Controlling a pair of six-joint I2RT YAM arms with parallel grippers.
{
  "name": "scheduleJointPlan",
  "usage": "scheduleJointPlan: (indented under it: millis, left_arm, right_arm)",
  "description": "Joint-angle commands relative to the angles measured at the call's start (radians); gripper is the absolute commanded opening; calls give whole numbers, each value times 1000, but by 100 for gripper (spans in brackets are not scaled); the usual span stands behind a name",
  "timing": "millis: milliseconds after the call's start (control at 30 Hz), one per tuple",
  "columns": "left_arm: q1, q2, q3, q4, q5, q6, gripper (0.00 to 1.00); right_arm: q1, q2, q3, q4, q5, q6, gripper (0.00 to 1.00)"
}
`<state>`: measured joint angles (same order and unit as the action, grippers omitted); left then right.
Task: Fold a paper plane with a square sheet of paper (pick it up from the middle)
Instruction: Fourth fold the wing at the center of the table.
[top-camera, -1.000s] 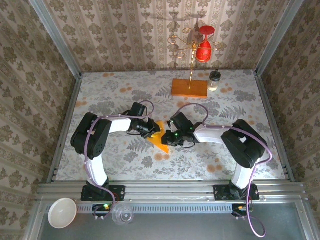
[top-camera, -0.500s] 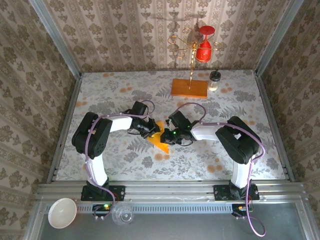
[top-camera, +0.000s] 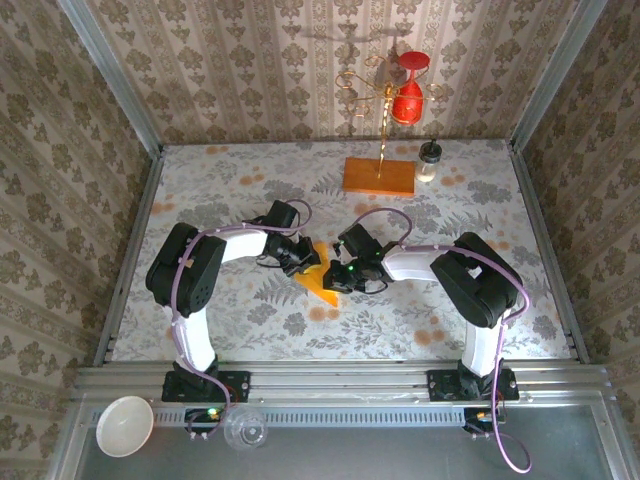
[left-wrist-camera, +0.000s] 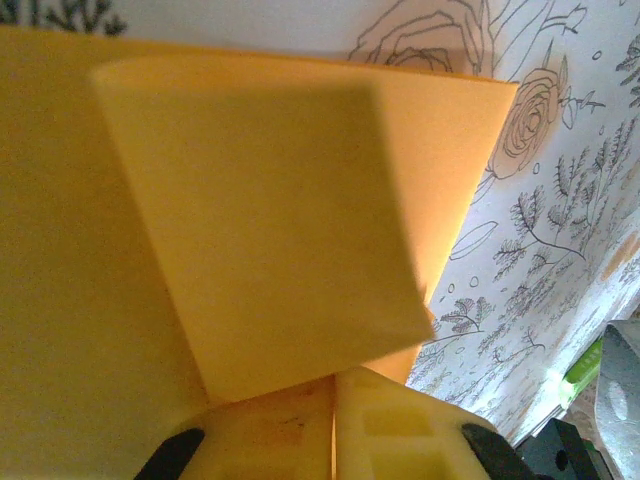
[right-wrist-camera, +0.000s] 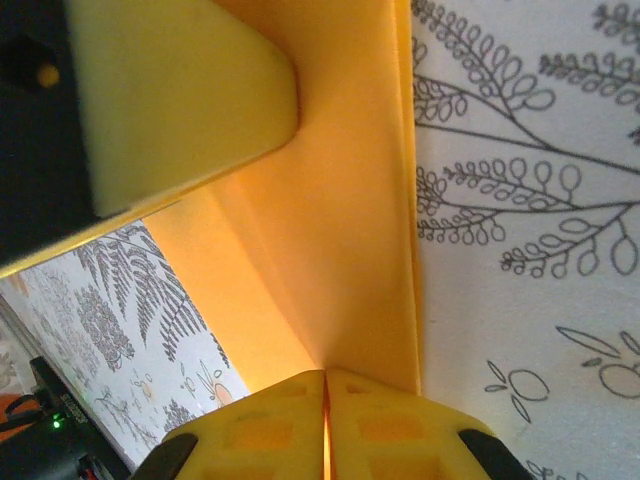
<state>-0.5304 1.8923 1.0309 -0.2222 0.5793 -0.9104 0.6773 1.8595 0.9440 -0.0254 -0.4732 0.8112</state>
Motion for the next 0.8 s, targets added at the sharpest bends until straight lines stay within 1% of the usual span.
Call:
scheduleJointPlan:
  millis: [0,267,767]
  left_arm:
    - [-10,83,-44,-115,-129,-19,10]
    - [-9,84,-49,-105,-120,-18,10]
    - [-10,77,-54,-92,-103,-16,10]
  right_arm:
    - [4,-11,-53,-94,-53,-7,12]
    - [3,-66,-142,-60,-99,36,12]
    - [2,-137,-230,-61,-101,59,13]
